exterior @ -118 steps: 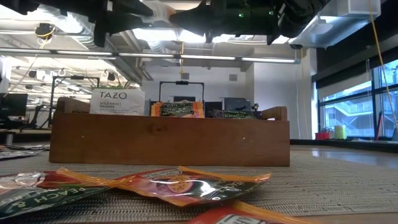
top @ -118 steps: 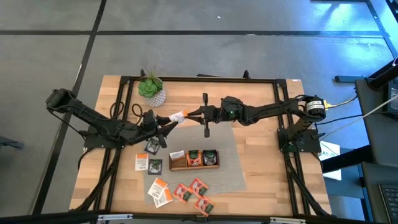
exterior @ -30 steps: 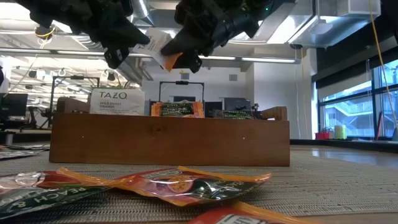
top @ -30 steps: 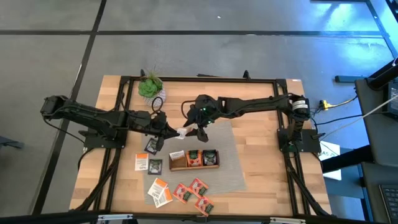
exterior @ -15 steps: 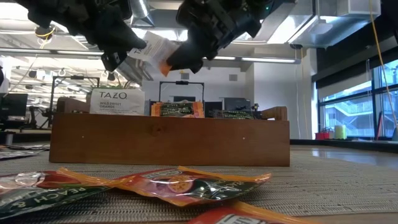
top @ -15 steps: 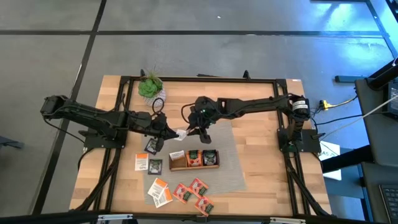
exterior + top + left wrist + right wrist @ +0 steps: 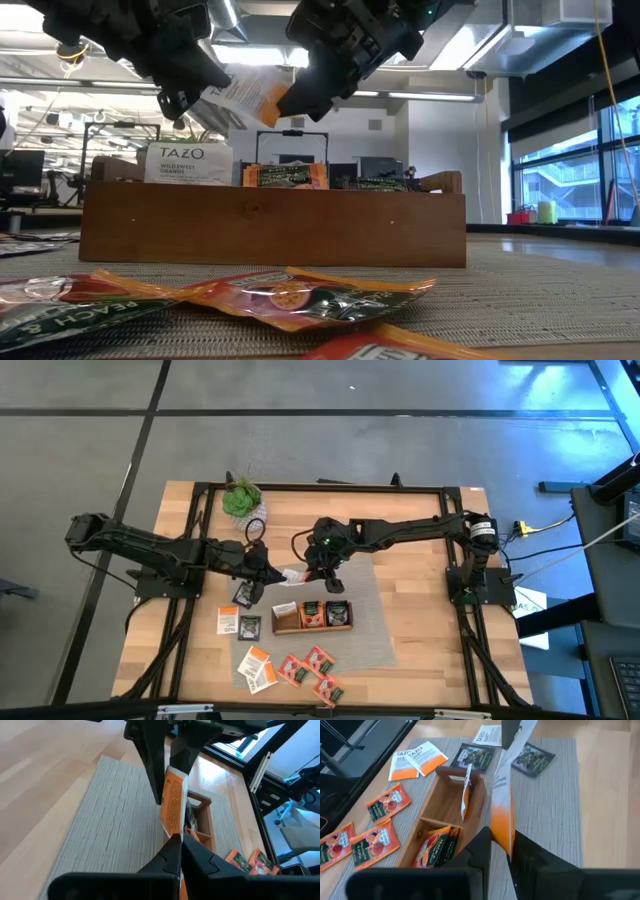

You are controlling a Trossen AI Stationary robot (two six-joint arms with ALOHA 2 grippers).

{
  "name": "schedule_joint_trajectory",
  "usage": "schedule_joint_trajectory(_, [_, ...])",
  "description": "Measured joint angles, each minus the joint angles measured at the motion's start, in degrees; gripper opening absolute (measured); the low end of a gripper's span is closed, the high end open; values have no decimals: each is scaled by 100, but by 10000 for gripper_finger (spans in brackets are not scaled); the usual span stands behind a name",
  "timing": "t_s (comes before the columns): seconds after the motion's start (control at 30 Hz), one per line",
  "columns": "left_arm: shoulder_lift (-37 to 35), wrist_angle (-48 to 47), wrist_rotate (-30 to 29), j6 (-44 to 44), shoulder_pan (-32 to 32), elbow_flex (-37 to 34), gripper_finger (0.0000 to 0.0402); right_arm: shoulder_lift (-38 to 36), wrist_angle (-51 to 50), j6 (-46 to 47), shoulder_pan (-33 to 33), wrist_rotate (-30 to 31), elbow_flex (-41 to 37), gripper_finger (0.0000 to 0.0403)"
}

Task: Pick & Place Tea
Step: Put the white tea bag into the left section of the wooden organizer

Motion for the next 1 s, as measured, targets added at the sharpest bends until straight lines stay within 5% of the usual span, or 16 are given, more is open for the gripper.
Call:
schedule_joint_trajectory(0.3, [0, -7, 1, -47, 0, -2, 3, -6, -346, -35, -2, 42, 0, 58])
schedule_joint_trajectory(0.47, [0, -7, 87, -125, 0, -2, 3, -11, -1152, -133, -3, 718, 0, 58])
schedule_joint_trajectory(0.63, [0, 52, 147, -246, -5, 14, 3, -102, -1739, -141, -148, 552, -168, 58])
schedule_joint_trajectory(0.8, [-4, -59, 287, -193, -253, 500, 3, -594, -543, -1, -445, 630, -1250, 58])
schedule_joint_trajectory(1.0, [252, -1770, -175, -123, -593, 1364, 3, -1860, 869, 371, -562, 1980, -2232, 58])
